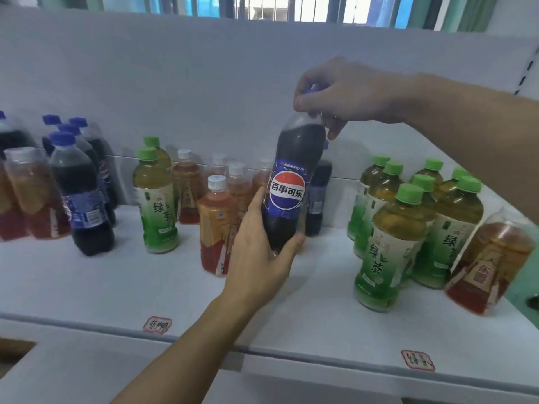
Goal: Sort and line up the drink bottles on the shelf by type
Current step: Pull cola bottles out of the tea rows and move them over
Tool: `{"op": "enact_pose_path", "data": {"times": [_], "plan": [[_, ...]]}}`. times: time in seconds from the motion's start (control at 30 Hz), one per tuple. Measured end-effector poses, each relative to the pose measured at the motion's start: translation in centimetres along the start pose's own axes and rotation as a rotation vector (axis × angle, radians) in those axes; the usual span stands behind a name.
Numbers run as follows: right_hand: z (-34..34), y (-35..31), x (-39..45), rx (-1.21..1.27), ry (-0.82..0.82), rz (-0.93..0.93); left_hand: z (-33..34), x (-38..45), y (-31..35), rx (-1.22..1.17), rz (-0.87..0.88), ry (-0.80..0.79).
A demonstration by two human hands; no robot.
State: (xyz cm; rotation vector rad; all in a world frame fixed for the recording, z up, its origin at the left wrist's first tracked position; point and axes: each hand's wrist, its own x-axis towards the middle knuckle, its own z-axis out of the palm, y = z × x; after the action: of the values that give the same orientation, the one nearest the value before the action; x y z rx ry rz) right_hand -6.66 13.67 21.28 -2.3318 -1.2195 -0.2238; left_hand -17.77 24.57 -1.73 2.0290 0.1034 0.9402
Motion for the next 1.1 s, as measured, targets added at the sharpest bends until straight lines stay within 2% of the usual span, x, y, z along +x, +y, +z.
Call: {"op": "enact_pose_path", "data": {"times": [0.37,0.53,0.7,0.83,0.97,1.1], "plan": [[7.4,-14.7,7.0,0.135,-0.088,-0.391,-15.9,-1.5,-5.4,0.115,-0.049,0.245],[12.1,-20.6,10.2,0.167,-0.099,-0.456,-23.5,-1.4,-9.6,0.184,-0.051,0.316],[17.1,-27.3,14.8,0.207,-0.061,-0.495,-32.6,-0.2,-14.2,0.173,-0.081,0.319],[22.1,-33.3,19.1,0.146,-0.054,-0.561,-39.7,0.5,-17.8,0.141,-0.177,0.333],[27.6,-38.6,23.2,0.046,-0.062,-0.604,-46.0,1.3,-22.2,0.261,-0.315,0.343],[32.0,-43.5,26.3,-0.074,-0.045,-0.670,-50.0,2.1,-26.0,0.282,-0.370,0.367]]}}
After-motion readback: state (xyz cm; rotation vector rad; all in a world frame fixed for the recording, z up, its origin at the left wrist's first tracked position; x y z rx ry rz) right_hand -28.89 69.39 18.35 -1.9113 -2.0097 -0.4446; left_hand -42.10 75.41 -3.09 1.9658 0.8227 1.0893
